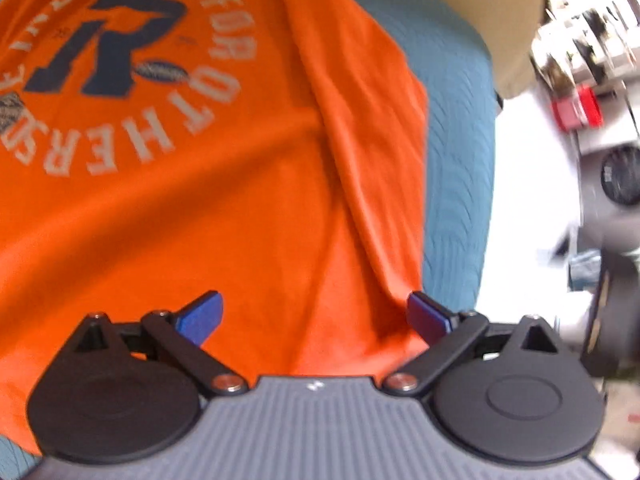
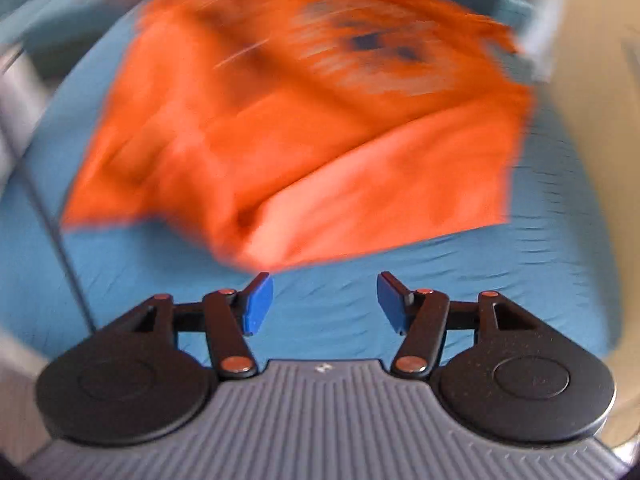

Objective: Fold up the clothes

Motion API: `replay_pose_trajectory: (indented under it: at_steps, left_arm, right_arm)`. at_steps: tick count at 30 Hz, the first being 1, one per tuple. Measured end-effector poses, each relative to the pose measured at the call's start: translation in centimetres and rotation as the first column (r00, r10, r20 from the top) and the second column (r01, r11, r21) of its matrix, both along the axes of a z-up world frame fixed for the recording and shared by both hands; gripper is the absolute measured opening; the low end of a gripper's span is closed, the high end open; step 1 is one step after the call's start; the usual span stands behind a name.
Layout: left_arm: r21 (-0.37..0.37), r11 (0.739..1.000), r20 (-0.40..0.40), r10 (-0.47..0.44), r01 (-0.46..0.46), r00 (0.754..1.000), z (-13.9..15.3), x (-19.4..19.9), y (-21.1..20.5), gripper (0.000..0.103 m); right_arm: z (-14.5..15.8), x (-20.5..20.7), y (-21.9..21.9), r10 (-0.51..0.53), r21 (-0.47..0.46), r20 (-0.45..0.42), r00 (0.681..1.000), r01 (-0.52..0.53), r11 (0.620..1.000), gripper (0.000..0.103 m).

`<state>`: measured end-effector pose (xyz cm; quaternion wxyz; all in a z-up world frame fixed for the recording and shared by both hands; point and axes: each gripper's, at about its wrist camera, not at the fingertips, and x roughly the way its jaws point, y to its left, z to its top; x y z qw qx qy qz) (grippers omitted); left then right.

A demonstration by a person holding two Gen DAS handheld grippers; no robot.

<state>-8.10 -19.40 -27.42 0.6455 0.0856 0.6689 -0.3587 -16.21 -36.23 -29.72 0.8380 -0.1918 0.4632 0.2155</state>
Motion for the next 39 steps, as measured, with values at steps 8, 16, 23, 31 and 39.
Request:
replay_pose_trajectory:
  at_steps: [8,16,23,31,39]
  left_arm:
    - [0.009,0.992,-0.015,-0.127,0.127,0.992,-0.7,-8.5,-0.4,0.1]
    - [0.037,0.999,-0.036,-0.031,0.032,0.999,-1.8,-8.4,2.2,0.1]
    - [0.06,0.998,-0.034,-0.014,0.016,0.999,-2.6,-6.0,2.5,0.1]
    - [0.116,0.992,-0.039,-0.034,0.038,0.999,-2.5,-4.9,2.2,0.1]
    - [0.271,0.873,0.076,0.4,-0.405,0.913,3.6,-6.5,3.0,0.102]
  right_arm:
    - [-1.8,14.8,2.8,-0.33,0.019,0.03,0.944,0.329,0.944,0.06]
    - [-8.1,18.3,5.6,-0.453,-0.168,-0.093,0.887,0.434,0.885,0.056]
    - [-7.0,16.5,3.3,-0.532,-0.148,-0.014,0.846,0.525,0.838,0.006]
    - [-2.7,14.0,-12.0,-0.752,0.28,-0.123,0.647,0.75,0.6,0.006]
    - [-9.6,13.6,-27.4,-0.735,0.297,-0.33,0.592,0.804,0.515,0.006]
